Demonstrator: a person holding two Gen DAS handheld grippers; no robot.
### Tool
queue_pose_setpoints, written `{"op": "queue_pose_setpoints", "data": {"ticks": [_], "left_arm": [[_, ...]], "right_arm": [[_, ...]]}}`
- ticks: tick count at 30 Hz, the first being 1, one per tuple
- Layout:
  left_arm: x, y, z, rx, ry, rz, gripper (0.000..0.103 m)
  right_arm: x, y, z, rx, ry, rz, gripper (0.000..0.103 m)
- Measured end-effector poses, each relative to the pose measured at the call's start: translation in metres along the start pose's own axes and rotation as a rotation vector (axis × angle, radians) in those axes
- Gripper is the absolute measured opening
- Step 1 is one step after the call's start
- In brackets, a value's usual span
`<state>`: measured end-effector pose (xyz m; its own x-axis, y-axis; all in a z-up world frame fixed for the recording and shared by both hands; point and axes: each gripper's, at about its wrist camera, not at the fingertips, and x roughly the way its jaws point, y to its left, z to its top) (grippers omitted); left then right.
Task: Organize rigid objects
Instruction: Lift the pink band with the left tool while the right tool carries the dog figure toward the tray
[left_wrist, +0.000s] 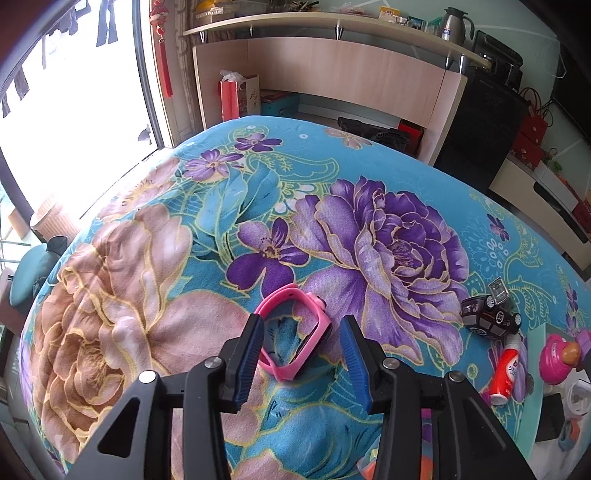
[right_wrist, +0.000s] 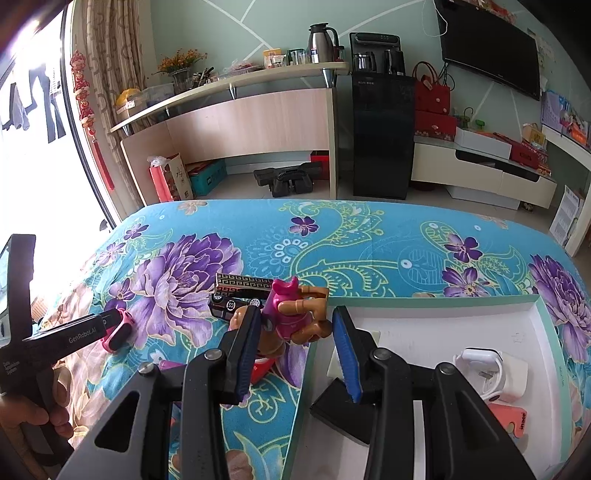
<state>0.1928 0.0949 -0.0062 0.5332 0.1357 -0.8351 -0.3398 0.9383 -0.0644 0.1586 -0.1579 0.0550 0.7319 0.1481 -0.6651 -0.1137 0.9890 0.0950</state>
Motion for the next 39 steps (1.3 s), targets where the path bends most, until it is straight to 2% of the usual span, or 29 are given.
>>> {"op": "queue_pose_setpoints", "data": {"ticks": [2, 7, 11, 16, 18, 19, 20, 22, 25, 29, 34, 39], "left_arm": [[0.012, 0.002, -0.003, -0.008, 0.021, 0.017, 0.047], [0.016, -0.005, -0.003, 0.024, 0.002, 0.054, 0.049], [0.027, -0.014, -0.006, 0.085, 0.008, 0.159, 0.054], [0.028, -0.008, -0.006, 0.058, 0.005, 0.144, 0.054], [0.026, -0.009, -0.007, 0.067, -0.003, 0.153, 0.043], [0.026, -0.009, -0.006, 0.062, -0.006, 0.151, 0.030], [0.025, -0.007, -0.005, 0.050, 0.000, 0.132, 0.023], [0.026, -0.003, -0.005, 0.017, 0.008, 0.099, 0.021], [0.023, -0.001, -0.004, 0.001, 0.004, 0.087, 0.016], [0.012, -0.003, -0.002, -0.024, -0.006, 0.026, 0.015], [-0.011, -0.019, 0.003, 0.009, -0.056, -0.019, 0.015], [-0.046, -0.047, 0.009, 0.069, -0.137, -0.111, 0.015]], "right_arm": [[0.001, -0.003, 0.000, 0.010, 0.004, 0.006, 0.041], [0.003, -0.008, -0.001, 0.032, 0.015, 0.014, 0.041], [0.004, -0.012, -0.001, 0.047, 0.019, 0.018, 0.041], [0.005, -0.013, -0.001, 0.057, 0.024, 0.025, 0.041], [0.005, -0.013, -0.001, 0.058, 0.027, 0.027, 0.041], [0.006, -0.014, -0.001, 0.059, 0.028, 0.028, 0.041], [0.006, -0.014, -0.001, 0.060, 0.029, 0.029, 0.041], [0.006, -0.014, -0.001, 0.061, 0.030, 0.029, 0.041], [0.006, -0.014, -0.001, 0.062, 0.032, 0.033, 0.041], [0.006, -0.015, -0.001, 0.065, 0.033, 0.038, 0.041], [0.000, -0.019, 0.001, 0.076, 0.018, 0.036, 0.041], [-0.027, -0.033, 0.011, 0.104, -0.064, 0.015, 0.041]]}}
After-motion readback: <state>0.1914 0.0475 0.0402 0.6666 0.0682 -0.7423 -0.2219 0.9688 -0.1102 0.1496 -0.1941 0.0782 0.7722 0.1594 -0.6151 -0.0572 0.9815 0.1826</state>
